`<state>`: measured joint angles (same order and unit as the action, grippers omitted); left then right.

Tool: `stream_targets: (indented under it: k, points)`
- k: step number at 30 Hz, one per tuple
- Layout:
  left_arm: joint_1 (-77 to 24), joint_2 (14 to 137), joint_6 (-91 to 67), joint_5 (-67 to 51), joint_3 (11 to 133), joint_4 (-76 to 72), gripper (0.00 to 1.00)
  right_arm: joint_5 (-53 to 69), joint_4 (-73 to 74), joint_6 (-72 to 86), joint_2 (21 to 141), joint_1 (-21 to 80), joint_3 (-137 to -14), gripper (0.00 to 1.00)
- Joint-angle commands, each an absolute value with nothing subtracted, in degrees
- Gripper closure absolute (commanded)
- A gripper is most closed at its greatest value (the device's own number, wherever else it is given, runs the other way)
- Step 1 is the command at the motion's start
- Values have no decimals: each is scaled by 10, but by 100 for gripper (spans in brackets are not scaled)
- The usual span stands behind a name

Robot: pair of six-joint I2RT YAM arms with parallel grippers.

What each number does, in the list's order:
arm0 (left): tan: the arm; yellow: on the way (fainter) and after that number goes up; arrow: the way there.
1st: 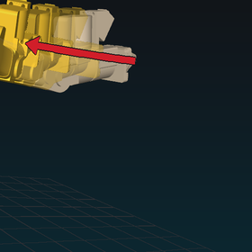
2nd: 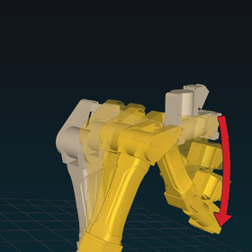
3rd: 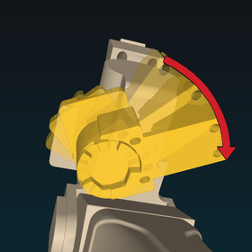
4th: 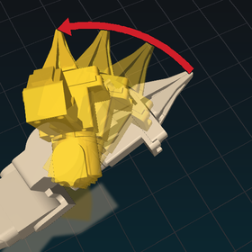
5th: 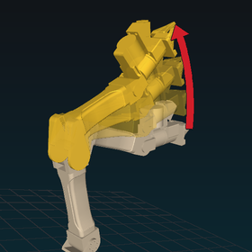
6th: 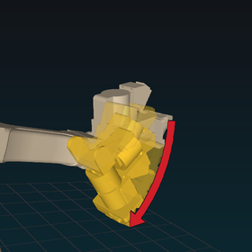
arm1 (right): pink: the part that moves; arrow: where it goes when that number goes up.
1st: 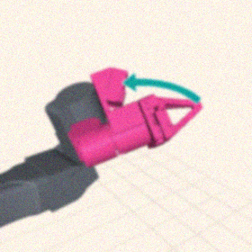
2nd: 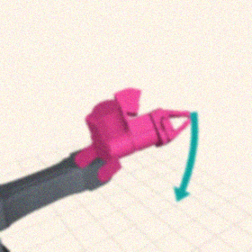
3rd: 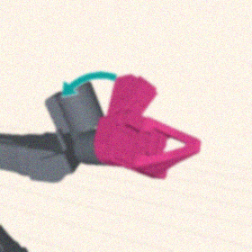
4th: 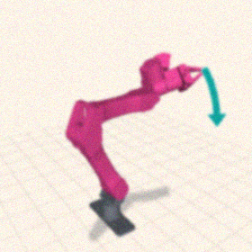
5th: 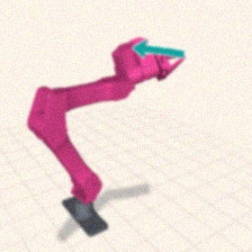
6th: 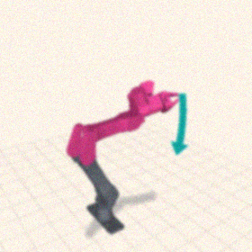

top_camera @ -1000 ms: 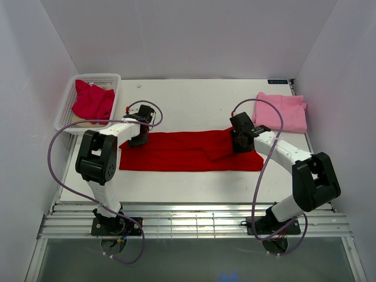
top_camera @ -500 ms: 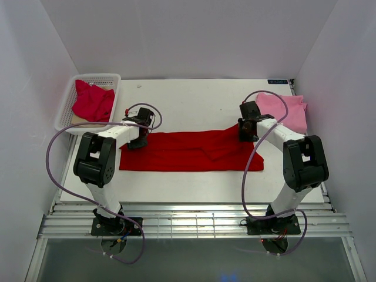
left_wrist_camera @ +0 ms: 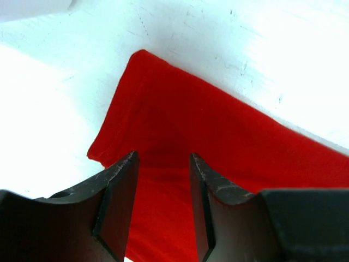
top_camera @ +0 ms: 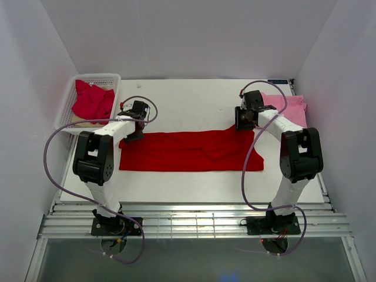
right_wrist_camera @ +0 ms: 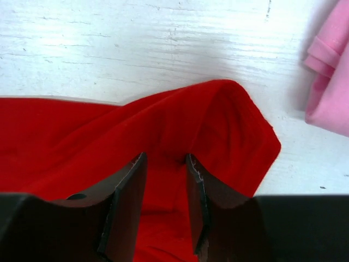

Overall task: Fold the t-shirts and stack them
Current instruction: Fold the other side of the tshirt into a rectangle

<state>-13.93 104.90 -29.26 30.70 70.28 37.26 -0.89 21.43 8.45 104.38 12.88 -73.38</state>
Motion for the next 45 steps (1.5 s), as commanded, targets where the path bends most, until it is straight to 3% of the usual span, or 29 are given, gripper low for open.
stream_targets:
  k: [1, 13, 18, 21, 22, 23, 26, 41, 43, 45]
  points:
    - [-132, 1060, -286, 313, 723, 368, 48, 24, 199, 76, 1056, 129, -763, 59]
    - [-116, 1075, -283, 307, 729, 360, 47, 3, 207, 68, 1068, 127, -772, 59]
    - [-105, 1092, -272, 303, 737, 343, 48, -22, 213, 64, 1076, 125, -772, 64]
    - [-99, 1106, -265, 300, 746, 336, 48, -30, 214, 62, 1078, 121, -766, 72]
    - [-98, 1108, -265, 301, 748, 335, 47, -30, 214, 61, 1079, 120, -765, 84]
    - [-97, 1115, -265, 301, 750, 335, 48, -26, 214, 60, 1078, 115, -763, 88]
    - [-93, 1123, -269, 302, 740, 336, 49, -29, 214, 55, 1083, 107, -759, 92]
    - [-88, 1099, -311, 277, 693, 344, 53, -63, 264, 34, 1117, 86, -811, 92]
    - [-88, 1095, -297, 267, 698, 325, 51, -63, 268, 40, 1124, 86, -816, 88]
    - [-89, 1078, -280, 250, 705, 312, 48, -69, 265, 44, 1115, 87, -819, 73]
